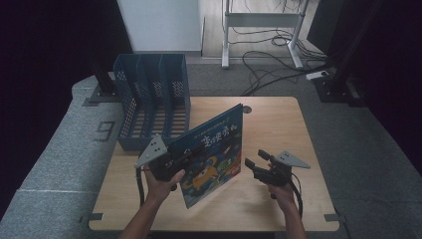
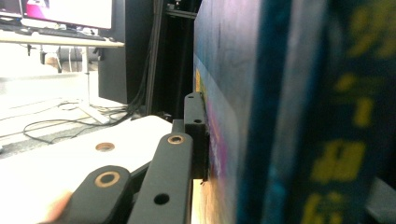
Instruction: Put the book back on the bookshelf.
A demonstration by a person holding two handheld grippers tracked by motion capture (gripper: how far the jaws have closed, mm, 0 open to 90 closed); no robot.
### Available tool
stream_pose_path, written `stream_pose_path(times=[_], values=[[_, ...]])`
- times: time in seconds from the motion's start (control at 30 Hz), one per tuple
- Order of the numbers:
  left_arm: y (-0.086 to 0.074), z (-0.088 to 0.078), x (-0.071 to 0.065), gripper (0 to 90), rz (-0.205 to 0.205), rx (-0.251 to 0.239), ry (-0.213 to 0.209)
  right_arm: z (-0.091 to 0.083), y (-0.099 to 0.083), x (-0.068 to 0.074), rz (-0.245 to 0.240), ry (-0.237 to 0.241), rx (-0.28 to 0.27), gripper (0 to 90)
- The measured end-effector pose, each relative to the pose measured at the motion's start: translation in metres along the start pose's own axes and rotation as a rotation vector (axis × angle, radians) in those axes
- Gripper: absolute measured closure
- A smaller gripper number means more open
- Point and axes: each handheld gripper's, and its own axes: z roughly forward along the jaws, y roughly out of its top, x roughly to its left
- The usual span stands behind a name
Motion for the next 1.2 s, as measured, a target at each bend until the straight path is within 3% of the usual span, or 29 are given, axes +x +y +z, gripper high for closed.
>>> stream_pose_path(times=[0.2, 0.33, 0.7, 1.03, 1.2], values=[[0.001, 0.000, 0.000, 82.1, 0.000, 0.007, 0.033, 0.006, -0.023, 0.006, -0.084, -0.047, 0.127, 27.8], [0.005, 0.000, -0.003, 82.1, 0.012, 0.015, 0.047, 0.005, -0.032, 0.004, -0.118, -0.073, 0.172, 27.7], [0.011, -0.013, -0.007, 82.1, 0.024, -0.009, 0.078, 0.000, -0.041, -0.023, 0.001, -0.198, 0.197, 28.6], [0.015, -0.025, -0.002, 82.1, 0.015, -0.025, 0.103, 0.005, -0.050, -0.027, 0.015, -0.291, 0.279, 29.2], [0.017, -0.030, 0.002, 82.0, 0.008, -0.042, 0.112, 0.005, -0.050, -0.027, 0.020, -0.313, 0.279, 29.8]])
